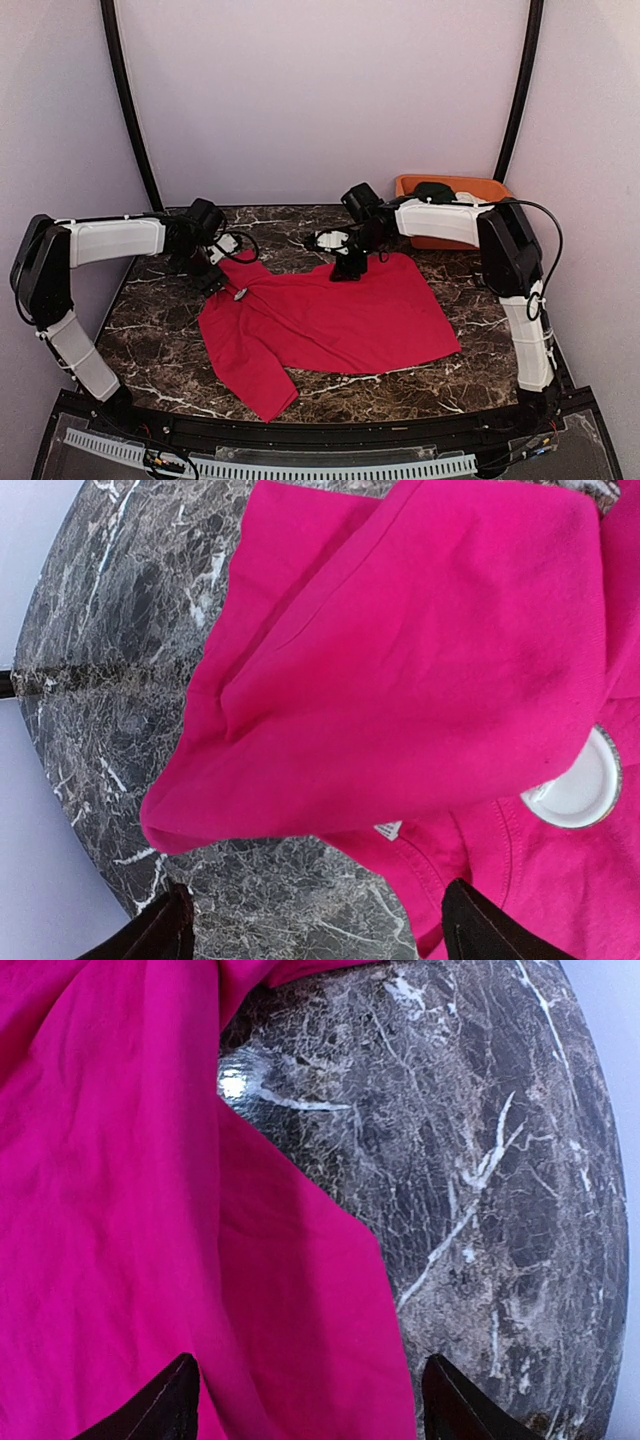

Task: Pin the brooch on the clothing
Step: Adjust the clothing with brooches at the center of the board.

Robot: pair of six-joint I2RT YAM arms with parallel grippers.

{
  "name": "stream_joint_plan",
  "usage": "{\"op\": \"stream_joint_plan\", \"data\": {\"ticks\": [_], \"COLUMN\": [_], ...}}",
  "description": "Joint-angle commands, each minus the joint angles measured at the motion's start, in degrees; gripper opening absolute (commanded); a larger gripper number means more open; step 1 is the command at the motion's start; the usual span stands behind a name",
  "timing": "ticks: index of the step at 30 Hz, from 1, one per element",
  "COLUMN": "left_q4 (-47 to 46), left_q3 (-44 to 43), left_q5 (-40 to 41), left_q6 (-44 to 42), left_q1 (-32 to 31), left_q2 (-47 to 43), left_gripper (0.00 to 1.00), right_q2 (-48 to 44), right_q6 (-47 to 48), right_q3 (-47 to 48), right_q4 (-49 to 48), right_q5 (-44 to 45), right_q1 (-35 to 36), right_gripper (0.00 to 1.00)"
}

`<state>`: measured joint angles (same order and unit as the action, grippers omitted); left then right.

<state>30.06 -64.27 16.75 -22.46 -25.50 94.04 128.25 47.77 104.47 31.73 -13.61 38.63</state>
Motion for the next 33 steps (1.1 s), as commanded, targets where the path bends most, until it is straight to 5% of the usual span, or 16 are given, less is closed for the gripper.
{"op": "stream_joint_plan", "data": {"ticks": [1,10,16,19,22,24,31,33], "left_q4": [1.8,2.3,2.4,2.1,2.0,2.0,1.5,2.1], "left_q3": [-0.5,-2.7,-2.7,-2.7,-2.9,-3.0,-3.6,-4.3], "left_q5": [2.6,2.2,1.2,1.0,0.9,1.1,2.9,2.0], "left_q6": [-2.0,-1.6,-1.4,-1.6,-1.5,-1.5,-0.9,-0.1], "left_q1": [0.5,1.8,1.8,1.9,1.9,1.9,2.6,2.8], "left_q2": [3.0,7.8,7.9,7.9,8.2,8.3,8.6,8.4], "left_gripper": [0.84,0.66,0.37,0.13,0.05,0.01,0.01,0.10], "right_q2": [1.4,2.5,3.9,3.9,3.5,3.0,-0.4,-1.2], "right_q6": [1.3,1.9,1.1,0.9,0.4,0.2,-1.6,-1.3], "right_q3": [1.7,2.0,2.6,2.6,2.7,2.5,-0.6,-1.6], "right_q4": [2.4,2.5,2.8,2.9,2.9,2.9,2.7,2.4], "right_q5": [-3.9,-6.7,-10.2,-10.2,-10.3,-10.0,-9.4,-9.6], "right_q1": [0.0,-0.2,-0.6,-1.0,-1.2,-1.7,-4.4,-4.6], "right_gripper": [0.72,0.61,0.34,0.19,0.07,0.00,0.00,0.00]}}
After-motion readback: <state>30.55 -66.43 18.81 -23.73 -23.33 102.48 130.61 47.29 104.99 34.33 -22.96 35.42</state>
